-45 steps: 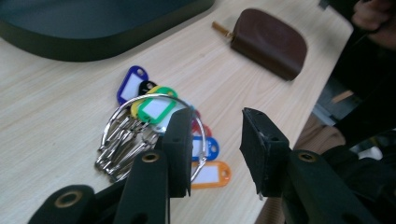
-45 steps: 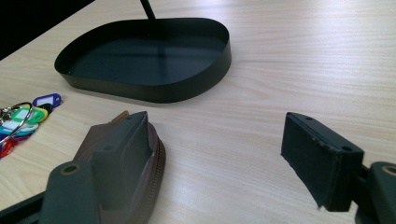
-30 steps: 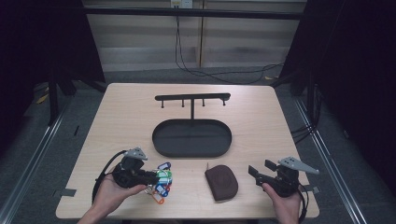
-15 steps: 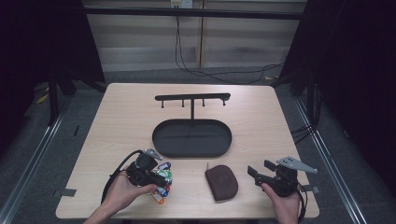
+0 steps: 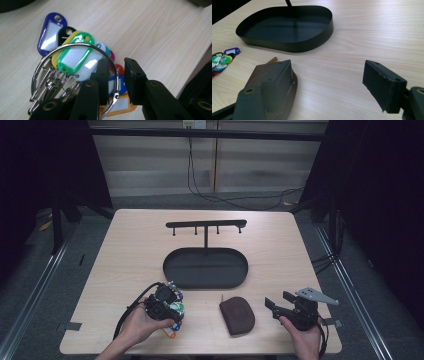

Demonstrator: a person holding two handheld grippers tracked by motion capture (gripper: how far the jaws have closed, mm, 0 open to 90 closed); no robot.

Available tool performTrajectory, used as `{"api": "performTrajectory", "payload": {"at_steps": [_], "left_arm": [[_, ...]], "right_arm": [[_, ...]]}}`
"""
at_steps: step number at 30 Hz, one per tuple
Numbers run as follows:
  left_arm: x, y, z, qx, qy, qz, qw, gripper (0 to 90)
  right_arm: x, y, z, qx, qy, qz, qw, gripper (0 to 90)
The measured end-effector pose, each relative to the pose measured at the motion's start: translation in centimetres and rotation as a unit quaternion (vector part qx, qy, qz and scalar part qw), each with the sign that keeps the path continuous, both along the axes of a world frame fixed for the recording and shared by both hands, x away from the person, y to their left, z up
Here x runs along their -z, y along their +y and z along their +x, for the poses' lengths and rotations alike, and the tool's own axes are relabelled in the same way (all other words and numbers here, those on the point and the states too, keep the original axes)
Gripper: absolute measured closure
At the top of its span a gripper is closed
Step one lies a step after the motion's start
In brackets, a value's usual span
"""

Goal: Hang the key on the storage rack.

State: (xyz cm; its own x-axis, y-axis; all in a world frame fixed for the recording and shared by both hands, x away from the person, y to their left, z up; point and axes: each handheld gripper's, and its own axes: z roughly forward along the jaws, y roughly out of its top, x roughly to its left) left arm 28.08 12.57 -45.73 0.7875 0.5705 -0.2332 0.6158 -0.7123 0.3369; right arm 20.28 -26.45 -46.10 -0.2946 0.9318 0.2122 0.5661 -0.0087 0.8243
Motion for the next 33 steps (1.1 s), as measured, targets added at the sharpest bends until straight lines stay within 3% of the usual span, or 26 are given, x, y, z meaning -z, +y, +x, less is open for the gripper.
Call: {"api": "performTrajectory", "payload": {"at_steps": [10, 15, 21, 25, 30, 33], "left_arm": [[0.4, -0.7, 0.2, -0.003, 0.013, 0.016, 0.9998, 75.2], [0.7, -1.5, 0.2, 0.007, 0.021, 0.037, 0.9991, 73.8], [0.5, -2.5, 0.3, 0.020, 0.015, 0.075, 0.9969, 73.1], [0.5, -2.9, 0.3, 0.019, 0.009, 0.093, 0.9955, 77.7], [0.4, -3.2, 0.7, 0.021, 0.020, 0.108, 0.9938, 81.4], [0.4, -3.3, 1.2, 0.022, 0.036, 0.112, 0.9929, 83.9]], "right_arm": [[0.1, -0.1, 0.1, -0.001, 0.004, 0.003, 1.0000, 23.5], [0.1, -0.1, 0.1, 0.001, 0.004, 0.002, 1.0000, 23.3], [0.0, -0.1, 0.1, 0.002, 0.004, 0.002, 1.0000, 23.0], [0.1, -0.2, 0.2, 0.003, 0.005, 0.002, 1.0000, 23.0], [0.1, 0.0, 0.2, 0.002, 0.005, 0.000, 1.0000, 23.0], [0.1, 0.0, 0.2, 0.002, 0.005, 0.000, 1.0000, 23.0]]}}
